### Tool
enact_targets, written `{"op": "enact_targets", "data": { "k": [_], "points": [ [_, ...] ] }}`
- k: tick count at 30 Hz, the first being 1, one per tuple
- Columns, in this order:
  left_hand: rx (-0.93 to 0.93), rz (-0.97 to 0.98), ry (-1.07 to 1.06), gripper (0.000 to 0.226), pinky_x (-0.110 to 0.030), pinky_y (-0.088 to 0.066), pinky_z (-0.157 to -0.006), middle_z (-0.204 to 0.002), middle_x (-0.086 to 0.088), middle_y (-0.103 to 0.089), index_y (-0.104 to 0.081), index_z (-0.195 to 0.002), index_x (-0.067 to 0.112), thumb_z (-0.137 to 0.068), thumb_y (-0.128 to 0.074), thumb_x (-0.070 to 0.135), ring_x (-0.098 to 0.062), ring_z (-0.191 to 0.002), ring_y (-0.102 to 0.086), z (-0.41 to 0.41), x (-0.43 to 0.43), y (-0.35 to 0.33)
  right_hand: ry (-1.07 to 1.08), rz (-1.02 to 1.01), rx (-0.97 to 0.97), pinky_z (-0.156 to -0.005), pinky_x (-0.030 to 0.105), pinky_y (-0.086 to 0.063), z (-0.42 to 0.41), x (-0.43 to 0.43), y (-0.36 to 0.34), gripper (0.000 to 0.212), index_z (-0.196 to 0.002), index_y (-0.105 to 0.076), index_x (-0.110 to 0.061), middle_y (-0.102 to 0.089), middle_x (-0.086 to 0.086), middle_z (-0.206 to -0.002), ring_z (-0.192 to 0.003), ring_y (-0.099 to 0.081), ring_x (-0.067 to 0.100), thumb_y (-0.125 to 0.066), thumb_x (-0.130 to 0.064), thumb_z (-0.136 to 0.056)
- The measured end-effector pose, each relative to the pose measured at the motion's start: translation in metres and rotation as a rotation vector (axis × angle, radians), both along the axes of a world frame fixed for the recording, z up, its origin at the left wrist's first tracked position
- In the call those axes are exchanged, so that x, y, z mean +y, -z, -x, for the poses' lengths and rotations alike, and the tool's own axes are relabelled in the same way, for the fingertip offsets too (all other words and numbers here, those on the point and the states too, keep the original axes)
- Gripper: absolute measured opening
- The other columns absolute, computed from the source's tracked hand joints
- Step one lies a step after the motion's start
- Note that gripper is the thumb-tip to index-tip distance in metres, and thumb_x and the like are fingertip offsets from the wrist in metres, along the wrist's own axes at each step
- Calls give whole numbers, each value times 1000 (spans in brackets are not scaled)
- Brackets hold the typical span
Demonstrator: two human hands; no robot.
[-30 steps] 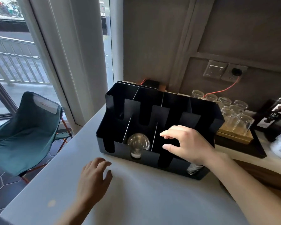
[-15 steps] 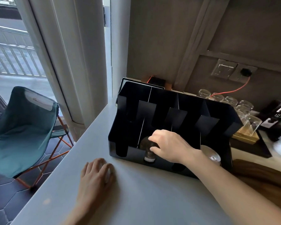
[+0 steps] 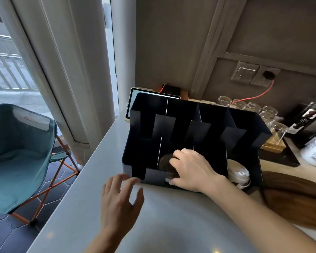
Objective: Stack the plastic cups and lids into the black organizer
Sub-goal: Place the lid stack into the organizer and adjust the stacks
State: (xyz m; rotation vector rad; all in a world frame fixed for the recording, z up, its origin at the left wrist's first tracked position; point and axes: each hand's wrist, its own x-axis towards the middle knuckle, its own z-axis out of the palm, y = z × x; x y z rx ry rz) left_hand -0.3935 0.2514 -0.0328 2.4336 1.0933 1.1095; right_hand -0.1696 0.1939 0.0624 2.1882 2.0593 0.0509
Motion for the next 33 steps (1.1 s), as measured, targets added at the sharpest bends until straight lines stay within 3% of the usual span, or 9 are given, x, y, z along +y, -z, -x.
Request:
{"op": "enact_targets", "data": {
  "k": [5,8,11,15,19,25,28,31,33],
  "points": [
    [142,-122,117,42,-57,-40,-110,-135,-18,-60,-71,-120,13,-88,-64,40,-41,-134,-49,-33,22,-25,-23,-31,-62,-89,37,-46,2,3,6,45,-98,-69,-14,-59,4,-97,-90,-56,25,-65,-55,-81],
    [295,-126,142,46,-61,-33,-115,-137,-18,-61,-70,-122,14,-92,-59,46,-41,-137,-49,-39,31,-19,-12,-38,-85,-86,38,-48,1,5,11,41,-93,-72,-15,-61,3,-92,-85,-58,25,-67,-54,-80],
    [318,-145,146,44,-59,-28,-119,-136,-19,-63,-71,-121,13,-95,-55,44,-40,-136,-50,-34,33,-10,-7,-51,-86,-84,38,-49,1,5,14,41,-88,-72,-15,-61,3,-88,-81,-59,26,-69,-54,-78],
    [157,-159,140,42,-55,-31,-120,-143,-22,-55,-68,-127,10,-94,-60,35,-41,-142,-42,-17,29,-2,-17,-103,-17,-89,36,-47,0,2,13,41,-93,-68,-16,-60,1,-96,-87,-56,24,-70,-52,-75],
    [86,-64,16,53,-62,-38,-110,-145,-26,-48,-52,-137,9,-92,-54,37,-48,-136,-44,13,24,18,-11,-103,-10,-92,33,-44,0,-3,12,44,-99,-65,-17,-59,0,-102,-92,-54,23,-69,-54,-76],
    [402,231,-174,69,-70,-29,-112,-146,-25,-51,-55,-139,9,-90,-38,55,-45,-139,-44,24,43,49,14,-76,-49,-87,33,-46,3,-1,11,37,-91,-67,-16,-60,0,-95,-85,-55,23,-70,-49,-77],
    [549,215,-142,64,-72,-30,-109,-141,-20,-57,-62,-133,17,-91,-33,57,-42,-137,-49,21,45,54,38,-75,-43,-91,35,-49,1,0,13,32,-87,-68,-15,-59,0,-86,-81,-56,23,-70,-46,-79],
    [580,198,-141,57,-71,-31,-108,-138,-17,-57,-63,-126,22,-92,-32,56,-40,-136,-48,22,46,52,46,-50,-55,-107,39,-44,0,-1,16,30,-83,-71,-16,-59,-1,-78,-77,-61,24,-73,-45,-77],
    [580,195,-141,56,-70,-31,-108,-138,-17,-58,-63,-125,22,-92,-33,56,-40,-135,-49,23,46,52,41,-58,-48,-106,40,-45,0,-1,17,28,-79,-71,-16,-59,0,-74,-73,-63,25,-76,-42,-74]
  ]
}}
